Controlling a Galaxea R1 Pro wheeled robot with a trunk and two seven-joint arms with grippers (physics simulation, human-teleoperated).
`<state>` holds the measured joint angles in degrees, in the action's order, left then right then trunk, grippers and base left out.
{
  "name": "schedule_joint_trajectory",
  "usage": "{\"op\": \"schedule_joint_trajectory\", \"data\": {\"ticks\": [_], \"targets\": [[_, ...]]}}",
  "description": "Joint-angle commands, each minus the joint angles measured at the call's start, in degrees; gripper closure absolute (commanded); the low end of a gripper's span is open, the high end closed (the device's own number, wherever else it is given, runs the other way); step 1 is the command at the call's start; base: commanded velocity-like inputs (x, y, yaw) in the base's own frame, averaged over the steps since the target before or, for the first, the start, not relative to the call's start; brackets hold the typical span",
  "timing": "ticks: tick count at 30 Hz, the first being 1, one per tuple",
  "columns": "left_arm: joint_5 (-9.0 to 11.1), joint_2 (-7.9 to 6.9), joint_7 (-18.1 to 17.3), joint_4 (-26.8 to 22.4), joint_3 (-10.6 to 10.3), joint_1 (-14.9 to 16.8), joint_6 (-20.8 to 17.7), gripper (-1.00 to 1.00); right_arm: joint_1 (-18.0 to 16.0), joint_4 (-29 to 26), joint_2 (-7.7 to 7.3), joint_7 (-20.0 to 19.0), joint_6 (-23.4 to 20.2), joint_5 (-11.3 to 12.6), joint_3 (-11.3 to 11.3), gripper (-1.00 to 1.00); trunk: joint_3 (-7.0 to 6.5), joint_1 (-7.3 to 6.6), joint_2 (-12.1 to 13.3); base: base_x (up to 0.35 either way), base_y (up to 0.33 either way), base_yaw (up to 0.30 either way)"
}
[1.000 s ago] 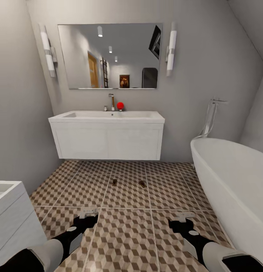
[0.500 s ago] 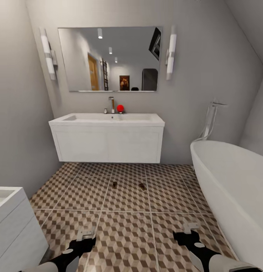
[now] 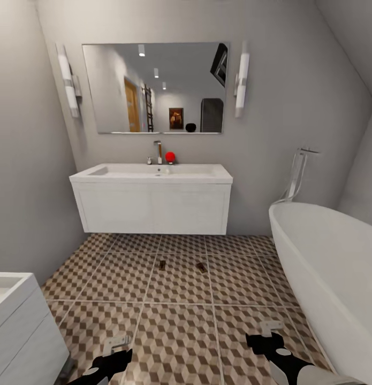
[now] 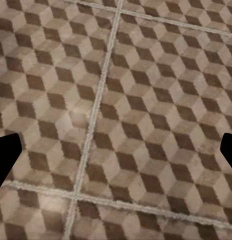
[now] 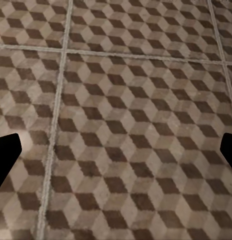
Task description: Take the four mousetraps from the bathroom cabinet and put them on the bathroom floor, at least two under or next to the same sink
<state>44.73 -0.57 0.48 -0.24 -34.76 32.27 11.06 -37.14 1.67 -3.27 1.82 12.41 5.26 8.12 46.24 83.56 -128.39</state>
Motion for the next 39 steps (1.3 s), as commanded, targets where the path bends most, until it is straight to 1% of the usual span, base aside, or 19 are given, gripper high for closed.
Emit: {"op": "schedule_joint_trajectory", "data": {"ticks": [1, 31, 35, 39], "targets": [[0.51, 0.0, 0.05, -0.02, -0.48, -0.01, 0.1, -1.0, -0.07, 0.18, 0.02, 0.06, 0.32, 0.54, 0.49, -1.0, -0.13, -0.24, 0.39, 0.0, 0.0, 0.0], [1.45, 0.22, 0.05, -0.02, -0.48, -0.13, 0.01, -1.0, 0.01, 0.25, 0.04, 0.12, -0.02, 0.5, 0.49, -1.0, -5.51, -6.83, 12.42, 0.0, 0.0, 0.0], [1.55, 0.51, 0.05, -0.02, -0.48, -0.48, -0.22, -1.0, 0.08, 0.26, -0.06, 0.12, -1.87, 0.41, 0.49, -1.0, -6.23, -7.7, 14.03, 0.0, 0.0, 0.0], [1.57, 0.74, 0.02, -0.02, -0.48, -1.4, -0.85, -1.0, 0.35, 0.25, -0.33, 0.13, -5.02, 0.39, 0.49, -1.0, -6.95, -8.58, 15.63, 0.0, 0.0, 0.0]]}}
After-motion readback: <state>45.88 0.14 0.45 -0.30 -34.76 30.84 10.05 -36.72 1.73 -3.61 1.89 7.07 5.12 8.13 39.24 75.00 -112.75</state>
